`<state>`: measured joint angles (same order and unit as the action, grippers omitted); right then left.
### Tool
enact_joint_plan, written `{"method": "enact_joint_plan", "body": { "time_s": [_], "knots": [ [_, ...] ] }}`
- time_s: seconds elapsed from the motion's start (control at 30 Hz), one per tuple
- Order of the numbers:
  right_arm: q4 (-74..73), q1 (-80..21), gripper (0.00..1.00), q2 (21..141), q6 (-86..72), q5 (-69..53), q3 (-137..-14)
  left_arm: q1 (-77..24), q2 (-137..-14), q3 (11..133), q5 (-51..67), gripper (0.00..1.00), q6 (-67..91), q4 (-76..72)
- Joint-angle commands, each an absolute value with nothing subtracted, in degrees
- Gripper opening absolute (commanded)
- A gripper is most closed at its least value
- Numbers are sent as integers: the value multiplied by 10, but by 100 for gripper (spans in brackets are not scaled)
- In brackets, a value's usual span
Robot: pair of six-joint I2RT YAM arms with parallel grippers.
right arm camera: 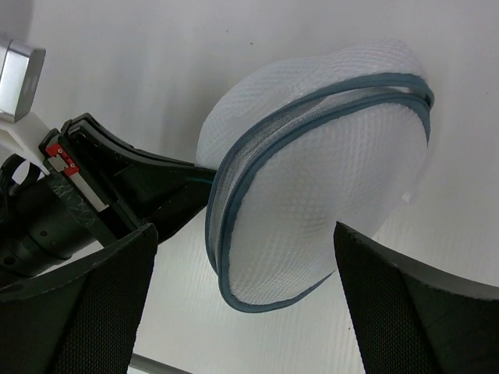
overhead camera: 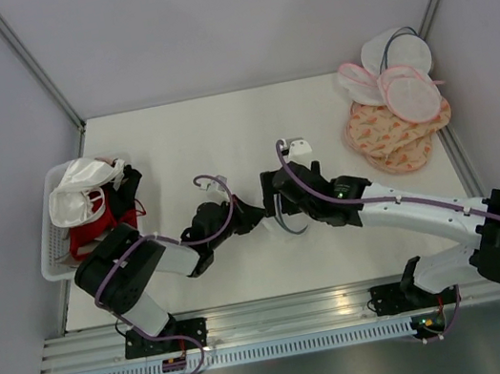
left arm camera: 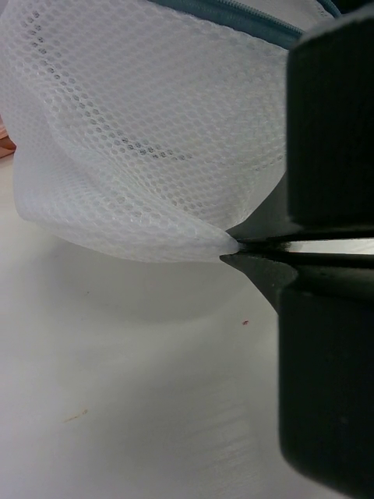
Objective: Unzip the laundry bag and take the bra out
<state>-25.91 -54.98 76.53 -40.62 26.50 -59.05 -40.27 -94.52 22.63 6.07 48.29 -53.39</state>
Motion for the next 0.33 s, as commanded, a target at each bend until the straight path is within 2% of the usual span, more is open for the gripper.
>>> {"method": "enact_joint_plan", "body": {
  "time_s": [0.0, 0.3],
  "knots": [
    [-221, -556, 98, 732, -414, 248, -577, -405, -923, 222, 52, 2, 490, -553],
    [-249, -562, 98, 717, -403, 265, -589, -405, -925, 229, 51, 2, 490, -545]
  ]
}}
